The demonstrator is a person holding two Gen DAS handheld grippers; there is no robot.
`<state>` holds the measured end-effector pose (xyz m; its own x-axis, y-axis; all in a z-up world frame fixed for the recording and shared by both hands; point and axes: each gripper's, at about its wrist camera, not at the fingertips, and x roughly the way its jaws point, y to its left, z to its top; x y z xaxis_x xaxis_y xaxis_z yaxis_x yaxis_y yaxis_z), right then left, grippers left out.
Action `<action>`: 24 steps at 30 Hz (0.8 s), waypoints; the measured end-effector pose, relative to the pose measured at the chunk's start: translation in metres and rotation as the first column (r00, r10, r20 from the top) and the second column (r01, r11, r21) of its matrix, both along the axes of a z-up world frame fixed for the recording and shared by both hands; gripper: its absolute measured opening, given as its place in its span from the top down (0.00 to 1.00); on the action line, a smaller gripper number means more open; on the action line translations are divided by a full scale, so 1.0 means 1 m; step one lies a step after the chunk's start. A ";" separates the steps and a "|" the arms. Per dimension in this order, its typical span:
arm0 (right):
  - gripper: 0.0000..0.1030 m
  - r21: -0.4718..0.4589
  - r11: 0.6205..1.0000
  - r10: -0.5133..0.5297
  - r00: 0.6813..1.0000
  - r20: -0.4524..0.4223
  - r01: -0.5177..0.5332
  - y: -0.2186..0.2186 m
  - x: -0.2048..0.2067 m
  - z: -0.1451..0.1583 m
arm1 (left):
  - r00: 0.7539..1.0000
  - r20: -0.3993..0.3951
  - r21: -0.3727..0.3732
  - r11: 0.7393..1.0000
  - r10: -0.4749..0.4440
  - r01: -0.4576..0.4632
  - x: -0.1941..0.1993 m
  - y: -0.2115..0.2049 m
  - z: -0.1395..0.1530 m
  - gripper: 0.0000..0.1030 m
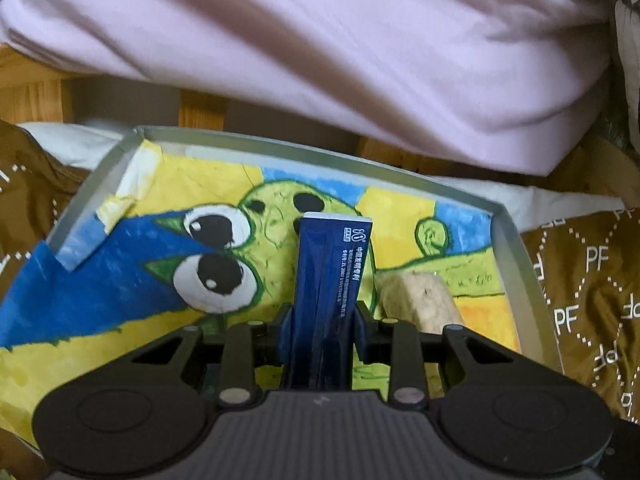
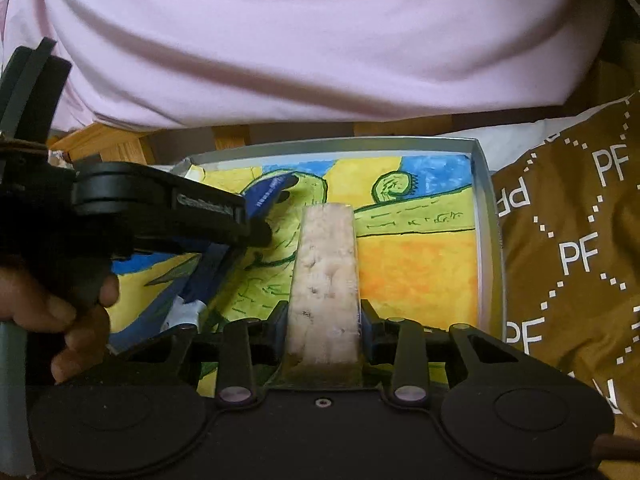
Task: Organize snacks
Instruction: 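Carry both packets into the tray and open both tools to release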
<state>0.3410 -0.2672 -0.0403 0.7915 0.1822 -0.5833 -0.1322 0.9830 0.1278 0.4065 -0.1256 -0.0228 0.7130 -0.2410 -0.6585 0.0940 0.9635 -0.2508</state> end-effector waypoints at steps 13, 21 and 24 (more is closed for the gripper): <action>0.23 -0.003 0.998 -0.057 0.994 0.091 0.058 0.005 -0.033 0.015 | 0.996 0.085 -0.035 0.999 0.001 0.002 -0.034 0.018 0.027 0.22; 0.06 0.050 0.995 -0.092 0.971 0.221 0.083 0.006 -0.089 0.046 | 0.971 0.224 -0.053 0.996 0.082 -0.072 -0.097 0.051 0.060 0.08; 0.04 0.053 0.996 -0.084 0.956 0.283 0.072 0.010 -0.111 0.061 | 0.958 0.264 -0.052 0.994 0.111 -0.101 -0.121 0.059 0.074 0.04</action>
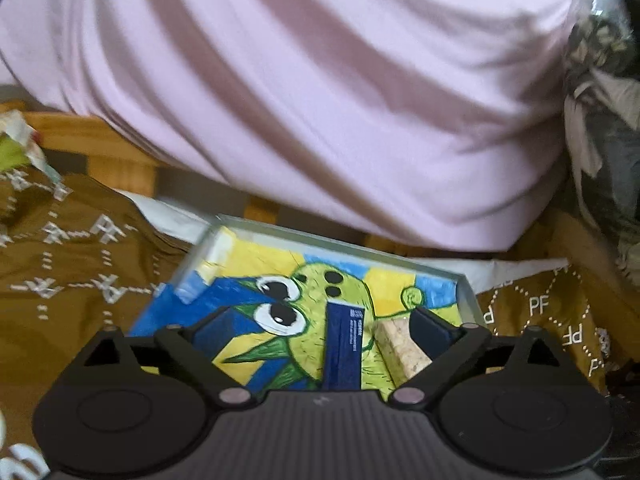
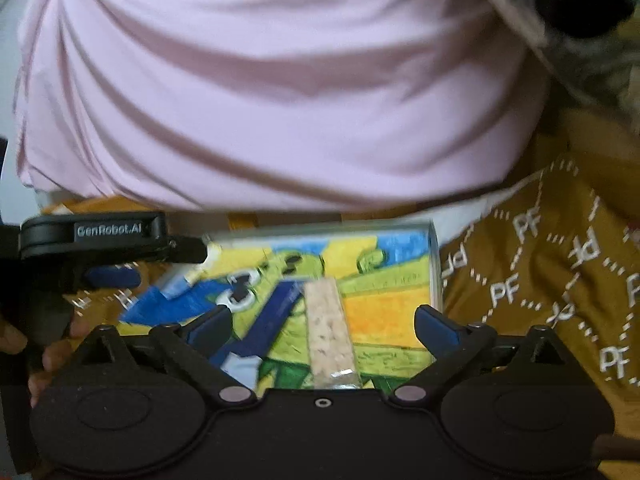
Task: Organize snacks
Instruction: 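Carry both packets into the tray and open both tools to release, then lift both tools away from the tray back over the snacks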
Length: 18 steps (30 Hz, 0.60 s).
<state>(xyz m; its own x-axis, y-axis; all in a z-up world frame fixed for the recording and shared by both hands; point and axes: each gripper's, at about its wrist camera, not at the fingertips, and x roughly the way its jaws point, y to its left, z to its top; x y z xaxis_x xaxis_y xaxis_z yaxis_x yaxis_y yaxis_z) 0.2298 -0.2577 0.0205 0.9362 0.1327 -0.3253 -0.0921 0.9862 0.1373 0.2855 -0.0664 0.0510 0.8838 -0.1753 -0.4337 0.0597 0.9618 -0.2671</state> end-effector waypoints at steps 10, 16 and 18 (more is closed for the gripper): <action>0.01 -0.052 0.997 0.057 0.992 0.110 -0.052 0.031 -0.078 0.030 | 0.994 0.113 0.030 1.000 0.004 -0.007 -0.083 0.019 0.023 0.00; 0.01 -0.103 0.989 0.119 0.986 0.120 -0.107 0.050 -0.117 0.028 | 0.987 0.163 0.065 0.998 0.008 -0.018 -0.134 0.027 0.019 0.00; 0.01 -0.124 0.985 0.137 0.983 0.122 -0.122 0.055 -0.128 0.025 | 0.987 0.160 0.078 0.997 0.003 -0.016 -0.150 0.028 0.016 0.00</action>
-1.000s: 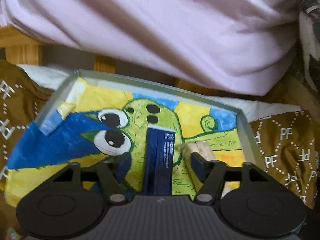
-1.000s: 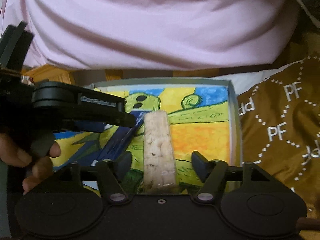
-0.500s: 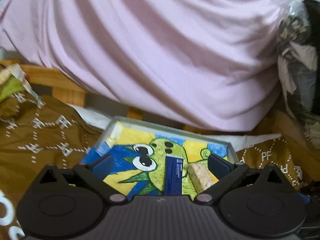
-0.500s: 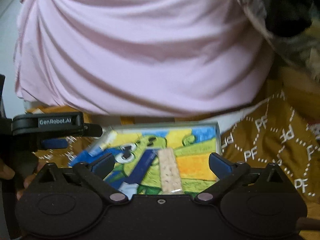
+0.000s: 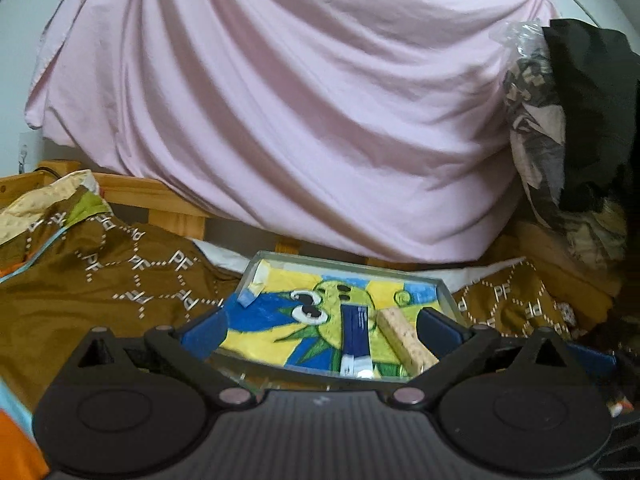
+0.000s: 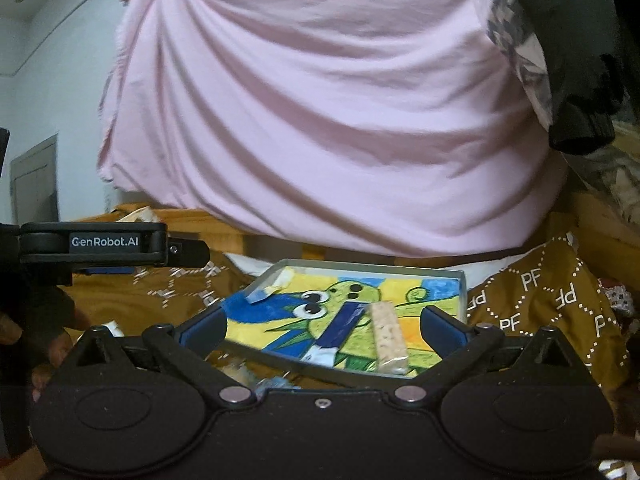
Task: Organize snacks
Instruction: 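Lift both tools away from the tray back over the snacks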
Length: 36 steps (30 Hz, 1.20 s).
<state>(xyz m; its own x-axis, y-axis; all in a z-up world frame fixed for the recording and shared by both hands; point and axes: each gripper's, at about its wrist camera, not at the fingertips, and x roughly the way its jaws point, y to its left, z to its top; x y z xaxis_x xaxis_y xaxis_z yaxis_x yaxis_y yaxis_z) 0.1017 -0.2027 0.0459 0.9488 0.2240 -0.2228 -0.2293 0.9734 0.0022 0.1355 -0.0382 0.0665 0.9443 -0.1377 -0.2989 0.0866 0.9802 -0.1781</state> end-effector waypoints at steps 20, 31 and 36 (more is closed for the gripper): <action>0.01 -0.008 1.000 0.027 0.993 -0.119 -0.028 0.017 -0.049 -0.033 | 0.986 -0.155 0.060 0.997 0.064 -0.055 -0.072 0.029 -0.054 0.00; 0.01 -0.006 1.000 -0.013 0.966 -0.260 0.012 0.015 -0.043 -0.060 | 0.973 -0.225 0.118 0.993 0.046 -0.020 -0.072 0.028 -0.080 0.00; 0.01 -0.008 1.000 -0.021 0.958 -0.286 0.019 0.014 -0.041 -0.067 | 0.966 -0.258 0.109 0.994 0.031 -0.003 -0.069 0.031 -0.088 0.00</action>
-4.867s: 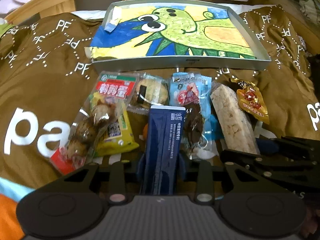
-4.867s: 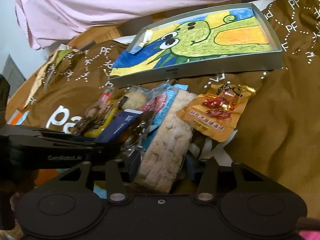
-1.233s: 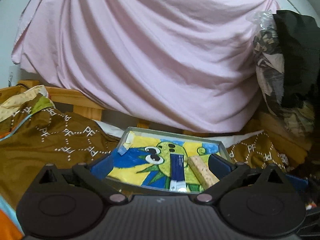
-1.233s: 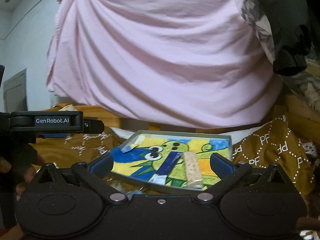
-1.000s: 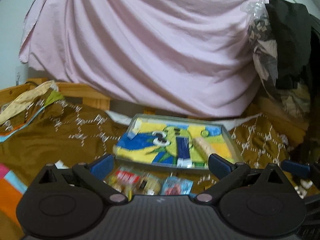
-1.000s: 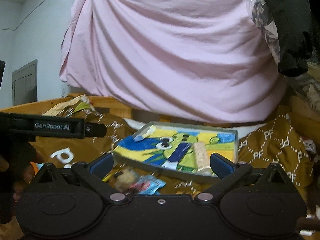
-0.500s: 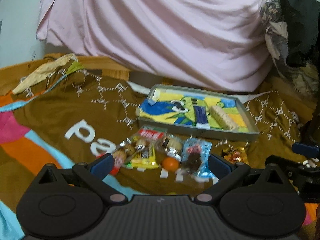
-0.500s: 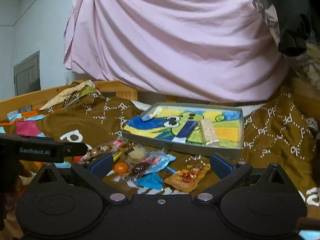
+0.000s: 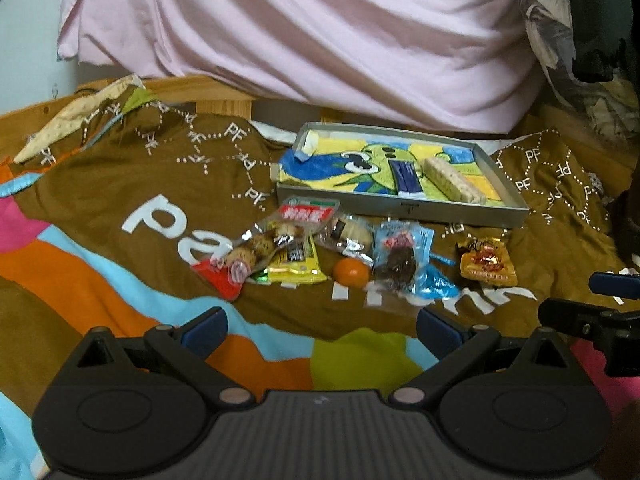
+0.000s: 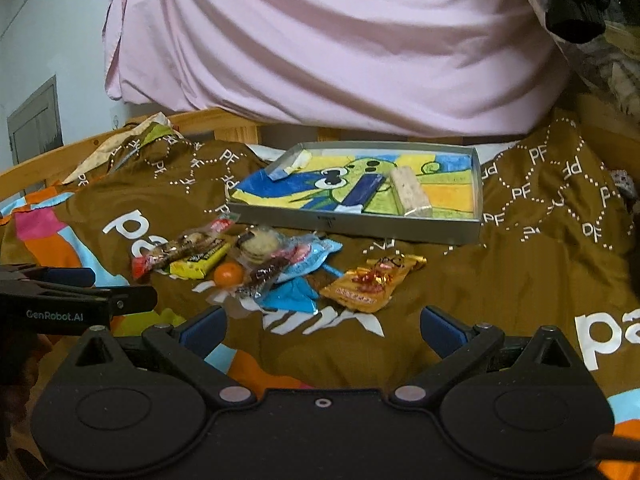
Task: Organize snacks
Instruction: 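Lift both tools away from the tray back over the snacks, then grasp the clear dark-meat packet with the left tool while the right tool grasps the gold bag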
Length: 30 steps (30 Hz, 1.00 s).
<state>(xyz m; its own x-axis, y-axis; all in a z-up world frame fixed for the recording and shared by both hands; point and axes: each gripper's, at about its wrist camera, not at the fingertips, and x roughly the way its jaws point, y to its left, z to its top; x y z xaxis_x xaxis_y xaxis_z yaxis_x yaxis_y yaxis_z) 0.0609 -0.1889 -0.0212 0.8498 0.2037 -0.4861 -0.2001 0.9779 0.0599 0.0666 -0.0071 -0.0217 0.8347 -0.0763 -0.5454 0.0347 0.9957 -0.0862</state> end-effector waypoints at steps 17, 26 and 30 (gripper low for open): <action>0.01 0.039 0.999 -0.023 0.998 -0.056 0.026 -0.013 0.019 -0.017 | 0.999 -0.025 -0.011 0.999 -0.035 0.034 0.009 -0.003 -0.008 0.00; 0.01 0.065 0.998 0.017 0.998 -0.065 -0.013 -0.021 0.029 -0.015 | 0.995 -0.013 -0.018 0.995 -0.102 0.102 0.032 -0.008 -0.003 0.00; 0.01 0.067 0.997 0.049 0.996 -0.074 -0.044 -0.025 0.038 -0.012 | 0.985 -0.018 -0.007 0.985 -0.173 0.173 0.051 -0.016 -0.001 0.00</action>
